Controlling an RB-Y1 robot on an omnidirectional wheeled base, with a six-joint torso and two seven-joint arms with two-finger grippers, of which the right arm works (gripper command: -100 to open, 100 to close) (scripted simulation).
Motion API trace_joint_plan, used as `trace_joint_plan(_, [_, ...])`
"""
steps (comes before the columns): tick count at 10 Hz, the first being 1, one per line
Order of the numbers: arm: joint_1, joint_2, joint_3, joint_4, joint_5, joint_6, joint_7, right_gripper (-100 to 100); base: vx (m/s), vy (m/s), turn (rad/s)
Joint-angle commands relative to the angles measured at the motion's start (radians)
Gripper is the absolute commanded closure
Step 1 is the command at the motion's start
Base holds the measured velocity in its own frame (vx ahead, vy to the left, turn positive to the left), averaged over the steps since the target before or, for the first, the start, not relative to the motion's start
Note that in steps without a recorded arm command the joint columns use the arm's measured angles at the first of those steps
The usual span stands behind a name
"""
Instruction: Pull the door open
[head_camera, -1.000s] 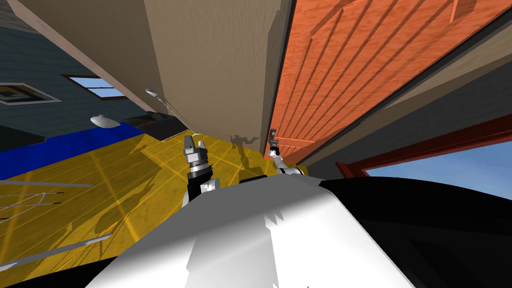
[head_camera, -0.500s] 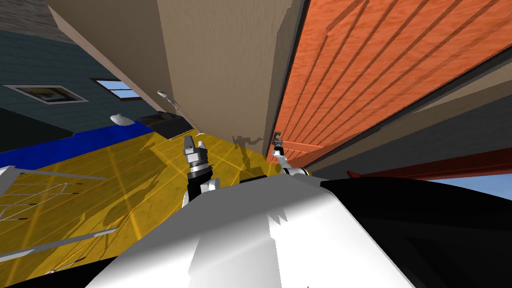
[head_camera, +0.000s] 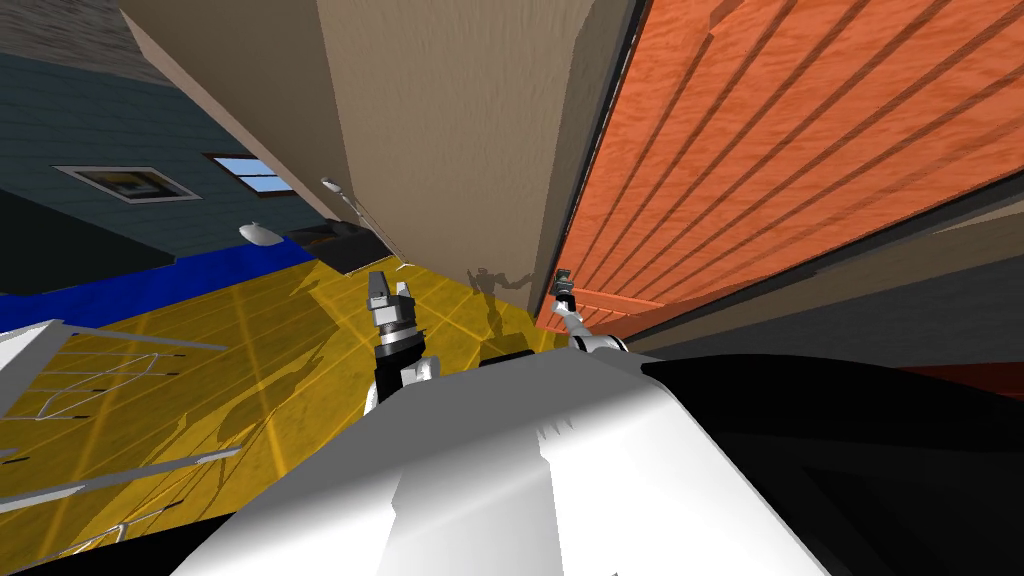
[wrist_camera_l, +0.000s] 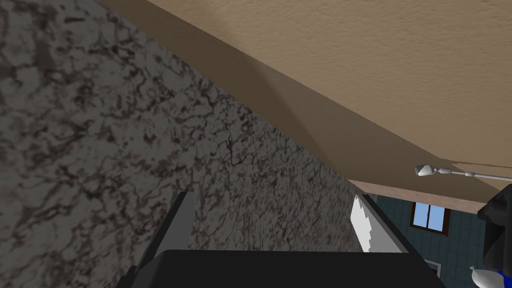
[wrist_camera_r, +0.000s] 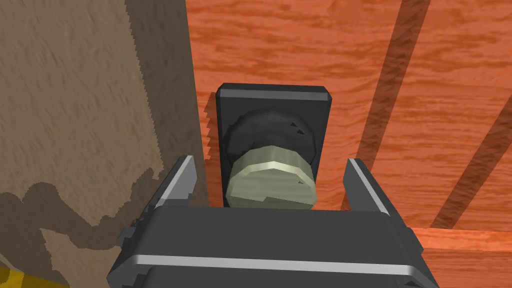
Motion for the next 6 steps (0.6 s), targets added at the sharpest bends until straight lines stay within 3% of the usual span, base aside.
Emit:
trace_joint_plan(1, [0.0,0.0,0.0,0.0,0.0,0.0,0.0,-100,0.055,-0.019,0.029])
trace_joint_plan(2, [0.0,0.0,0.0,0.0,0.0,0.0,0.0,100,-0.012,0.003,-0.028])
trace_joint_plan(6, [0.0,0.0,0.0,0.0,0.0,0.0,0.0,100,-0.01,0.002,0.0])
